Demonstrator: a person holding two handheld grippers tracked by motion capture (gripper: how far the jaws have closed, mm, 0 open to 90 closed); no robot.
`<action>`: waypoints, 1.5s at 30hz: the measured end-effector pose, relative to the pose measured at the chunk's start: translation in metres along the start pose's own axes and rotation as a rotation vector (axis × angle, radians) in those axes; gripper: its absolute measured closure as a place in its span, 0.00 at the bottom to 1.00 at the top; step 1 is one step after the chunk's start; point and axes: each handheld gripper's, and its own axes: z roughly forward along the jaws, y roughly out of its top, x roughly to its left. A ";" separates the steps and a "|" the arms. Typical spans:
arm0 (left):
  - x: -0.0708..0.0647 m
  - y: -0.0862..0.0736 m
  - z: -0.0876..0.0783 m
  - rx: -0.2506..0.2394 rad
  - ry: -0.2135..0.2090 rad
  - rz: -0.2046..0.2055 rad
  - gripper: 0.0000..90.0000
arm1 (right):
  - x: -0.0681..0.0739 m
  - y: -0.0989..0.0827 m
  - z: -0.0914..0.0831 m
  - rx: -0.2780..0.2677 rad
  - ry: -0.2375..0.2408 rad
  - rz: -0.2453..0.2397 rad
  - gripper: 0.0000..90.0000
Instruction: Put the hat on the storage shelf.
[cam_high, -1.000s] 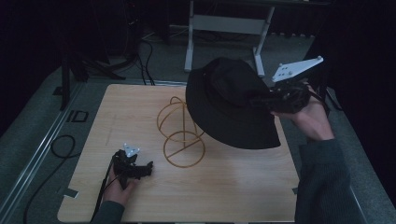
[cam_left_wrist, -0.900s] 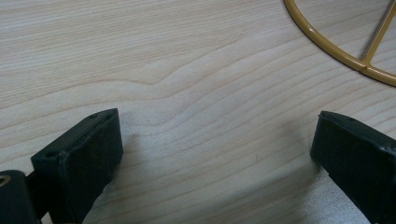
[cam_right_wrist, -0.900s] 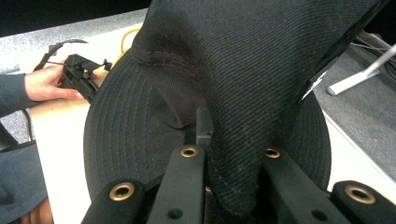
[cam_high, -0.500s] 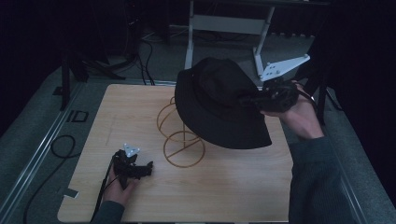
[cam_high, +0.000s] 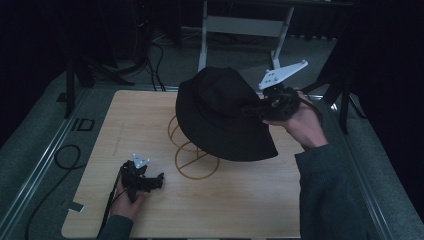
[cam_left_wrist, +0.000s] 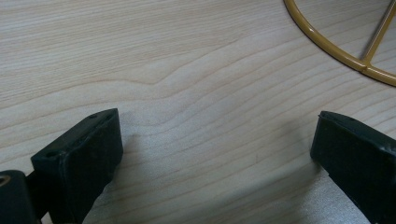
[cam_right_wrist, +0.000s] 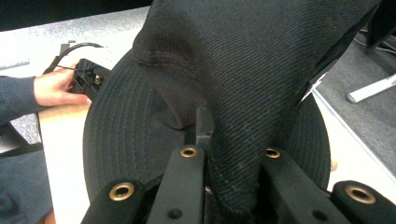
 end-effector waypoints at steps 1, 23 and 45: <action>0.000 0.000 0.000 0.000 0.000 0.000 0.03 | 0.001 0.002 0.006 0.002 0.008 -0.002 0.96; 0.000 0.000 0.000 -0.002 0.001 -0.002 0.03 | 0.005 0.016 0.055 0.069 0.027 0.013 0.90; 0.000 0.000 0.000 -0.004 0.003 -0.001 0.03 | 0.019 0.029 0.093 0.169 0.019 0.060 0.34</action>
